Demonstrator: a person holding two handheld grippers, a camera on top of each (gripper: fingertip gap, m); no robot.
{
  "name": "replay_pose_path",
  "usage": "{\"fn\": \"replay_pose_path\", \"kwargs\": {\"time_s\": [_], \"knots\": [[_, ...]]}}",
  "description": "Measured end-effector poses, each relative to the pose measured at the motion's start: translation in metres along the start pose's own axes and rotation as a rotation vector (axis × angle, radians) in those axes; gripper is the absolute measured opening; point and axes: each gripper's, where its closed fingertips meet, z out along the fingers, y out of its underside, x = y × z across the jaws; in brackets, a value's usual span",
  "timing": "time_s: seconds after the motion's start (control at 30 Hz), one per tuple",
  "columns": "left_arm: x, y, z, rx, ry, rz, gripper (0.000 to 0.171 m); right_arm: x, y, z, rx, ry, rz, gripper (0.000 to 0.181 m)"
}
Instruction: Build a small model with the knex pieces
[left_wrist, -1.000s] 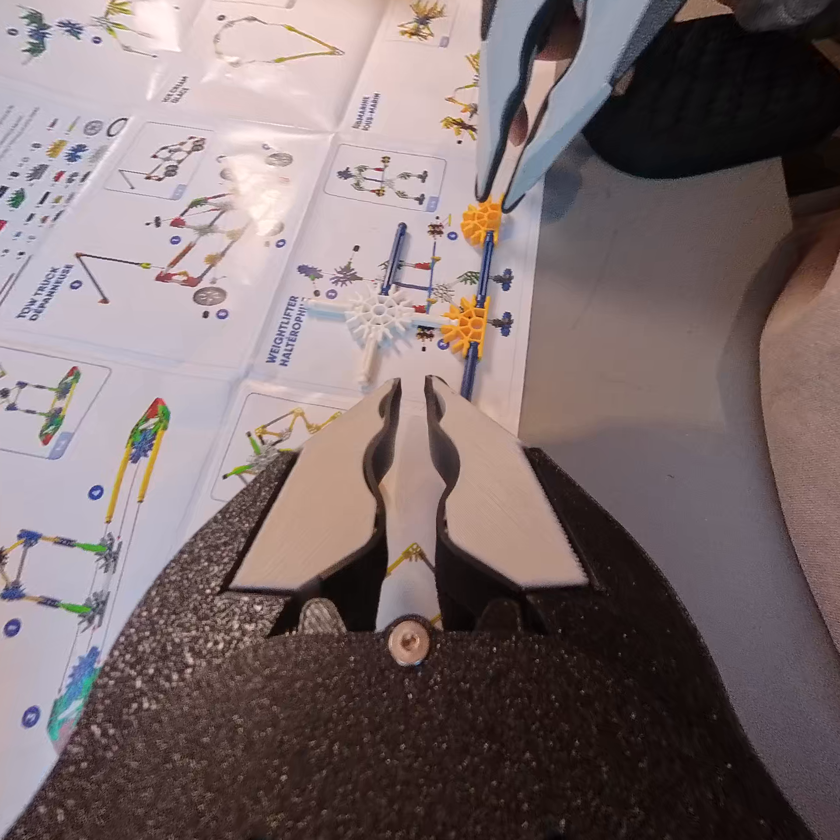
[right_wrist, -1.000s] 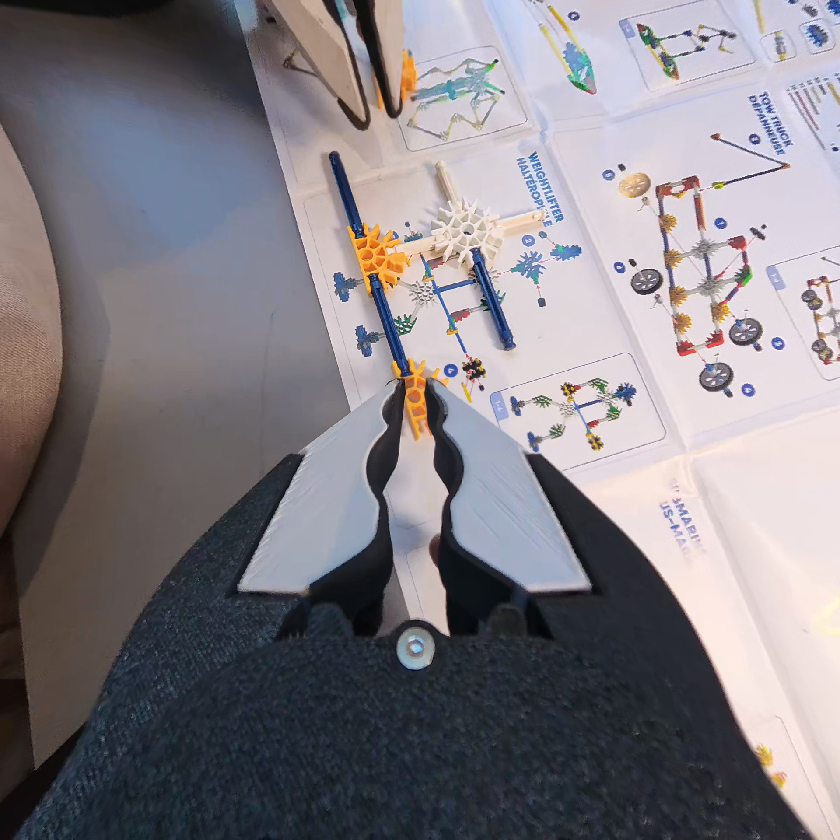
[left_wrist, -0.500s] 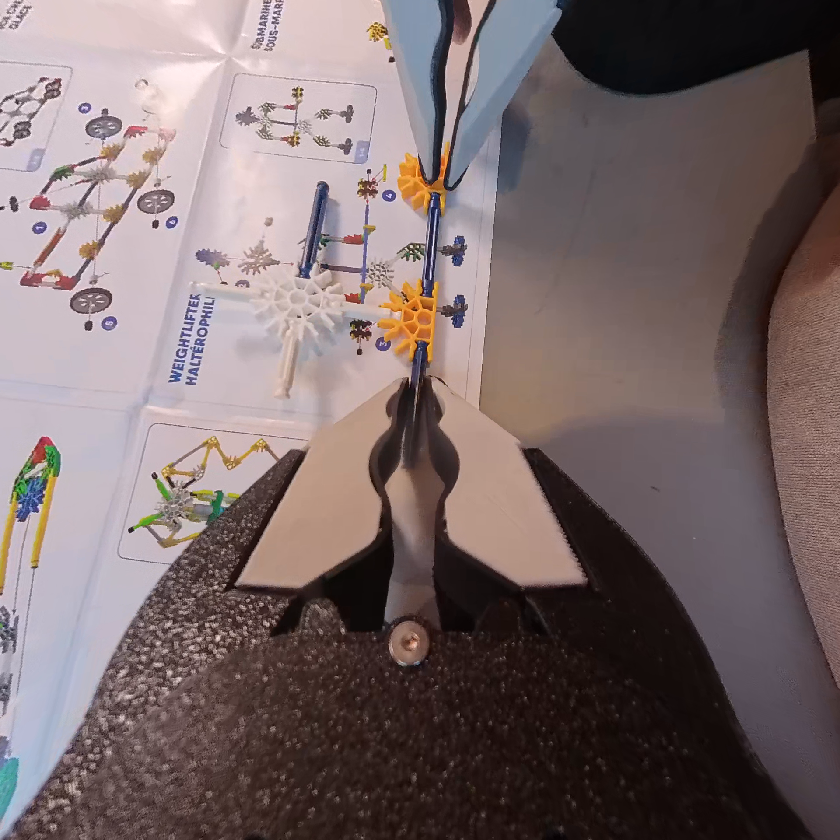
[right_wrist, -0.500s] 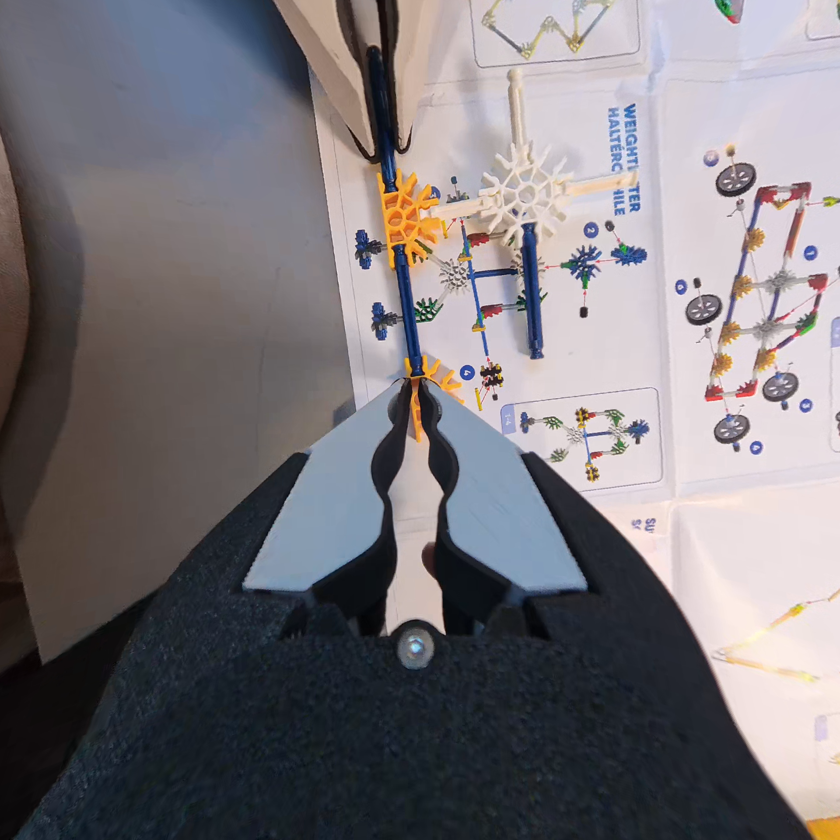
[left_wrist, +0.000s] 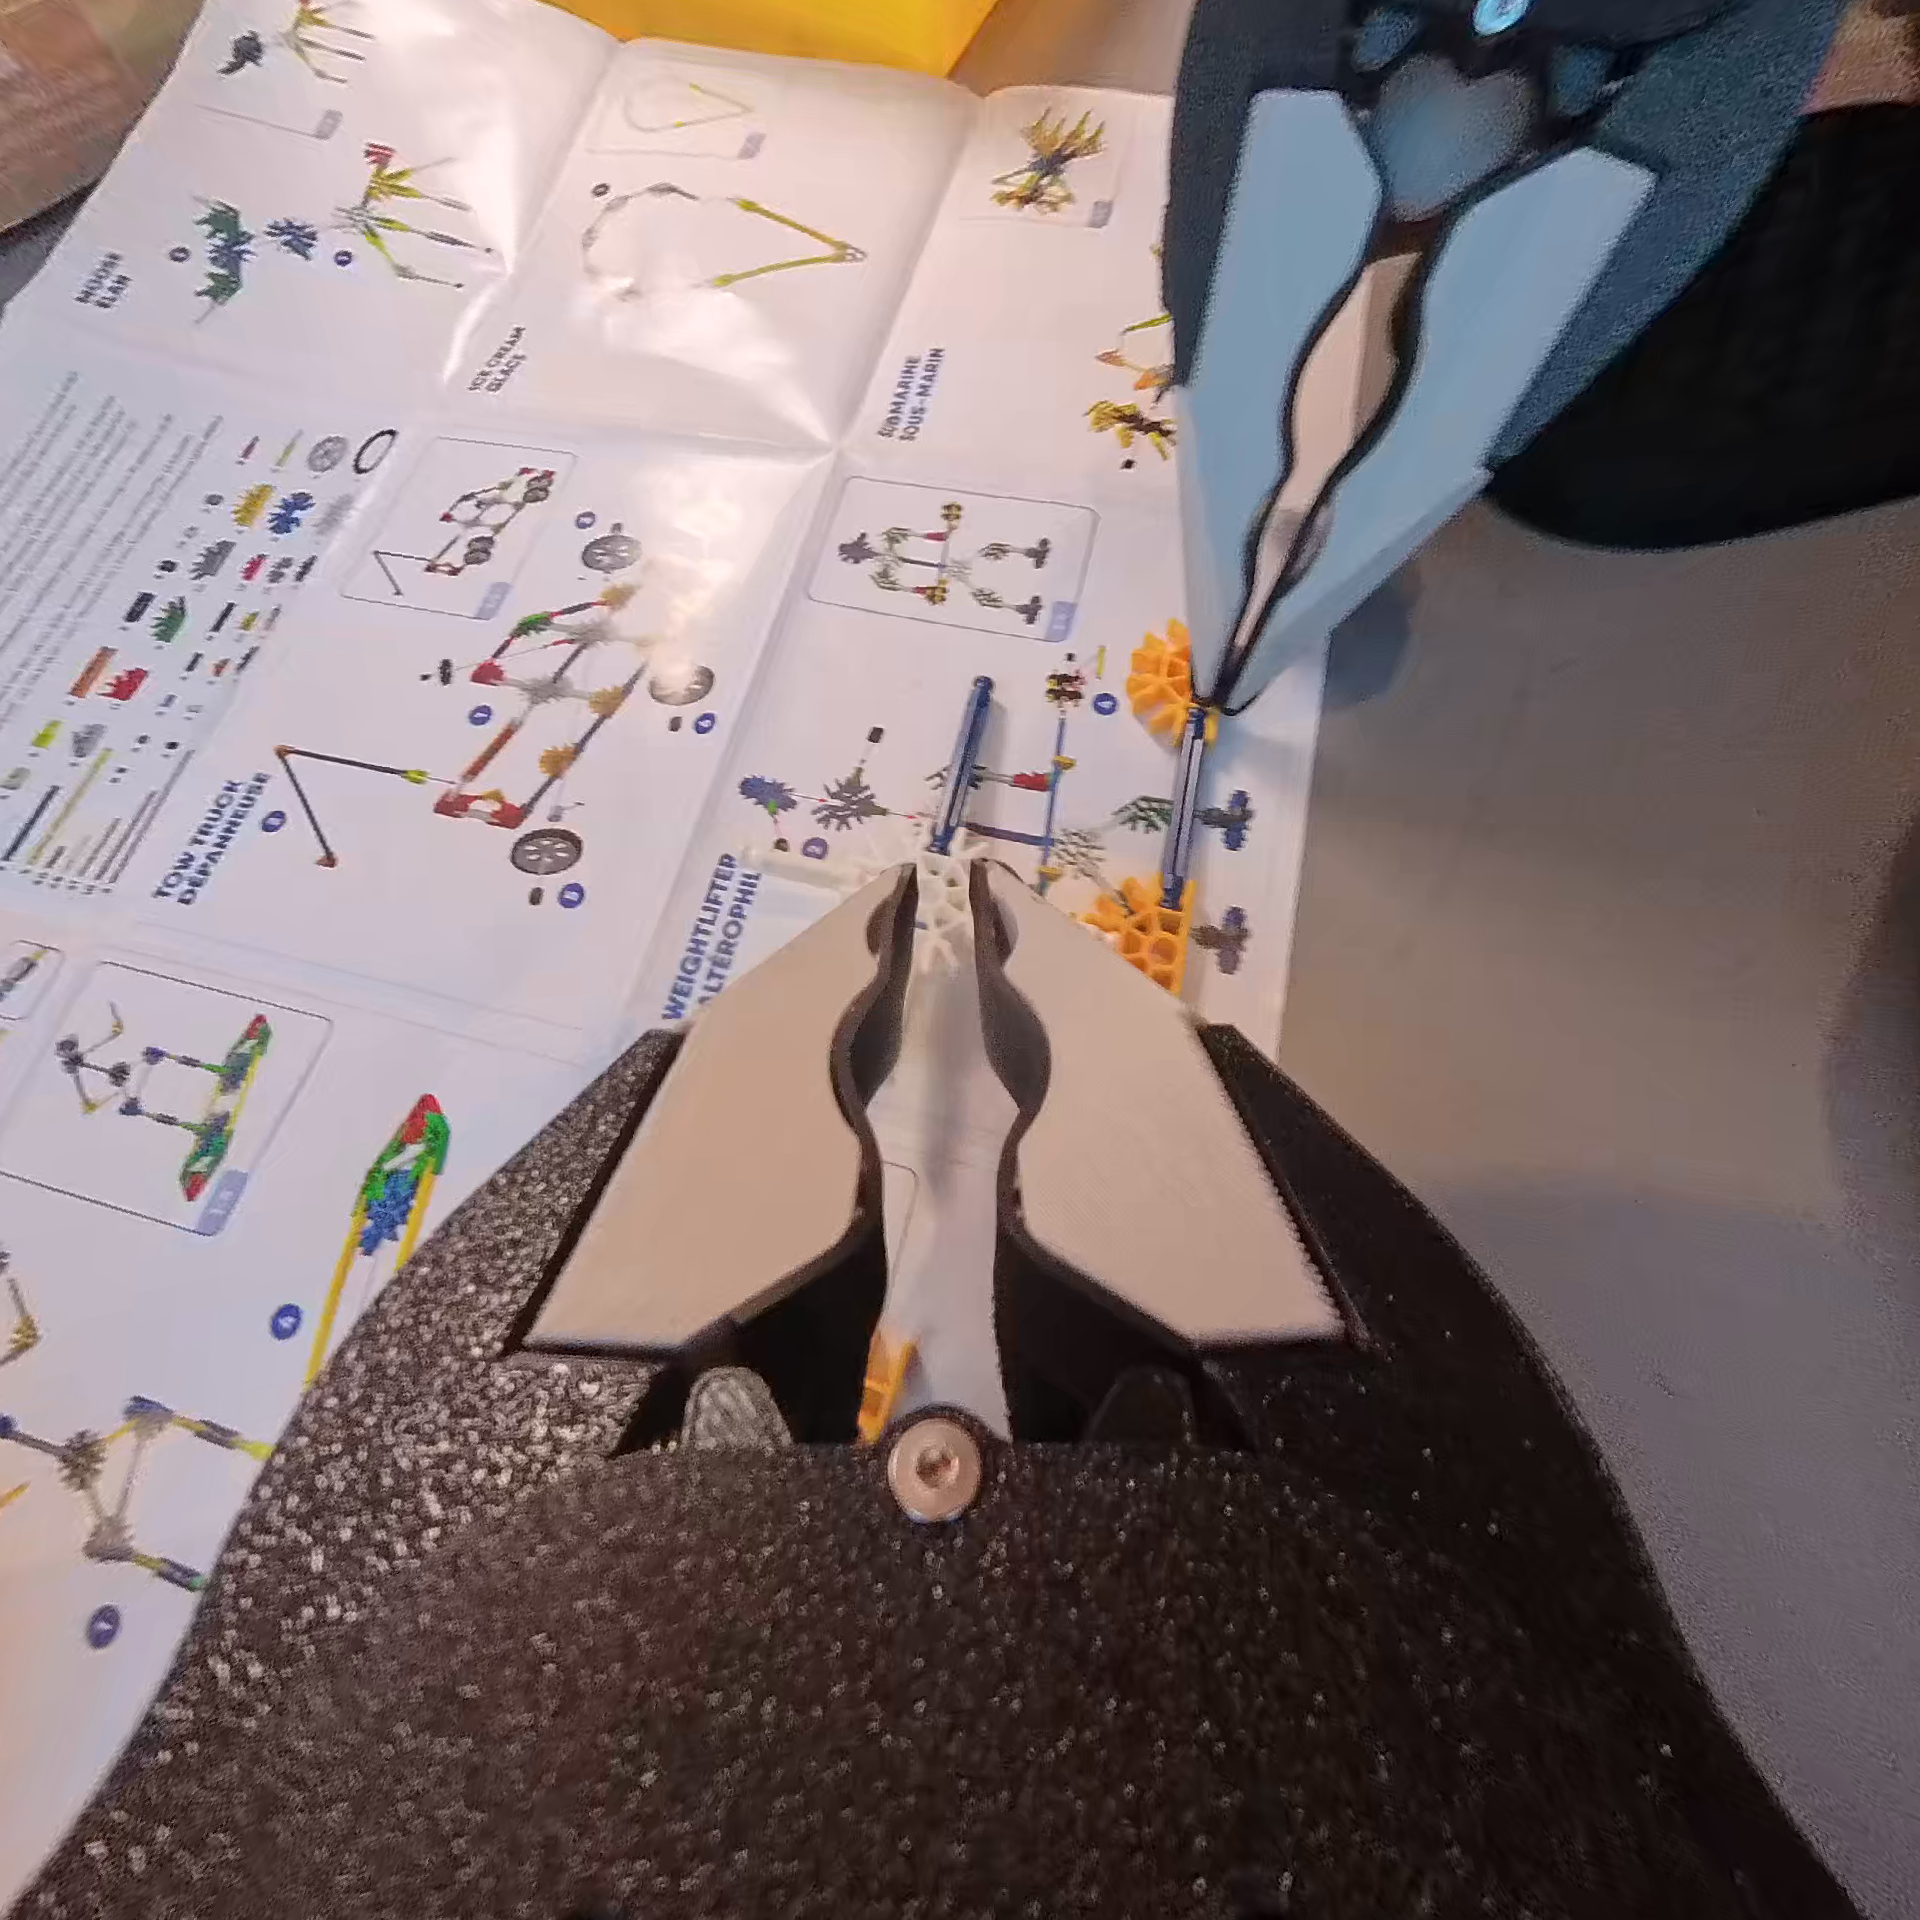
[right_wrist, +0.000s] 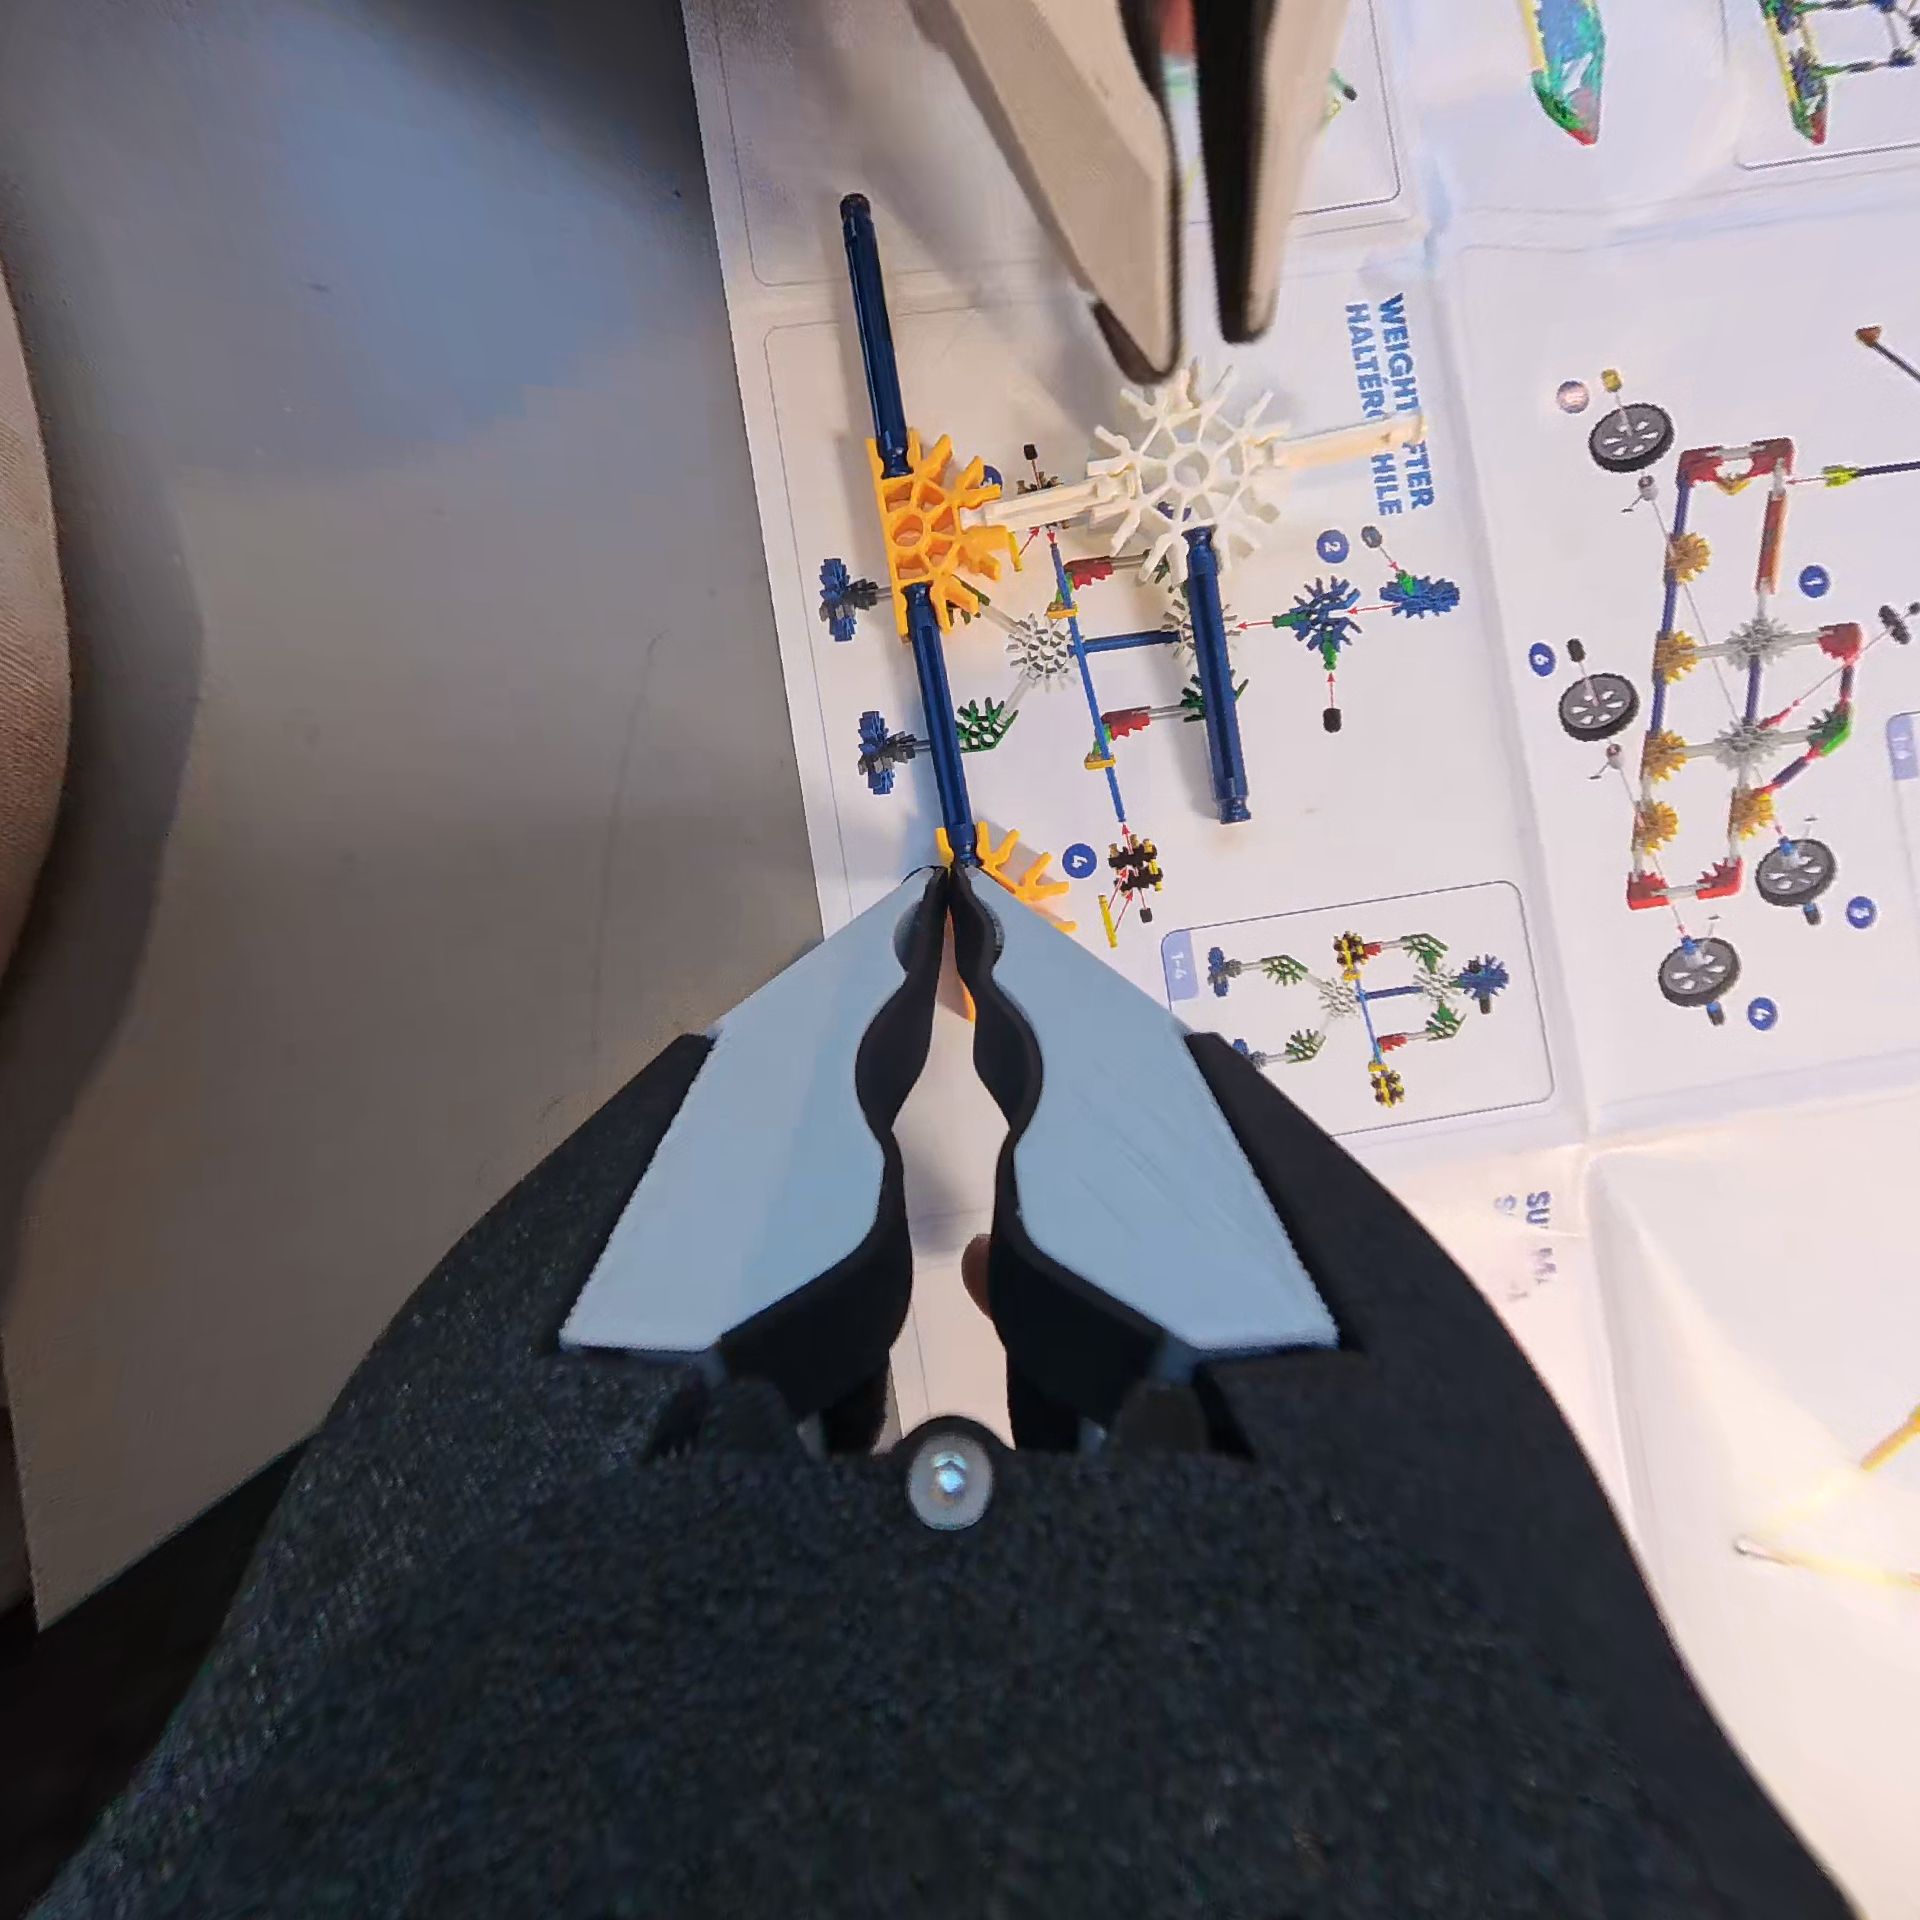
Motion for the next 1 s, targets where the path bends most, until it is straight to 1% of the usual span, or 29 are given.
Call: {"fn": "replay_pose_path", "kwargs": {"time_s": [0.07, 0.1, 0.17, 0.37, 0.53, 0.6, 0.63, 0.67, 0.77, 0.87, 1.0], "knots": [[-0.009, 0.003, 0.015, -0.055, -0.036, 0.013, 0.005, 0.0, 0.0, 0.0, -0.004, -0.01, 0.003, 0.0], [-0.008, 0.007, 0.02, -0.084, -0.015, 0.009, 0.0, 0.0, 0.0, 0.0, -0.005, -0.012, 0.002, 0.0], [-0.007, 0.015, 0.027, -0.136, 0.008, -0.007, 0.0, 0.0, 0.0, 0.0, -0.007, -0.006, -0.008, 0.0], [-0.006, 0.017, 0.028, -0.086, 0.068, -0.081, 0.0, 0.0, 0.0, 0.0, 0.008, 0.0, -0.02, 0.0], [-0.006, 0.016, 0.028, -0.084, 0.065, -0.066, 0.0, 0.0, 0.0, 0.0, 0.011, 0.013, -0.022, 0.0], [-0.007, 0.016, 0.026, -0.089, 0.067, -0.077, 0.0, 0.0, -0.001, 0.0, 0.005, 0.031, -0.05, 0.0], [-0.007, 0.016, 0.024, -0.089, 0.072, -0.082, 0.006, -0.002, -0.004, -0.001, 0.016, 0.03, -0.063, 0.0], [-0.008, 0.014, 0.021, -0.081, 0.076, -0.088, 0.011, -0.002, -0.01, -0.005, 0.048, 0.033, -0.057, 0.0], [-0.014, 0.008, 0.01, -0.04, 0.058, -0.093, 0.014, 0.004, -0.024, -0.023, 0.104, 0.049, -0.039, 0.003], [-0.022, 0.01, 0.0, -0.036, 0.022, -0.087, 0.015, 0.013, -0.018, -0.03, 0.097, 0.065, -0.016, 0.007], [-0.025, 0.022, -0.01, -0.07, 0.013, -0.073, 0.016, 0.01, -0.005, -0.023, 0.089, 0.03, 0.054, 0.011]]}}
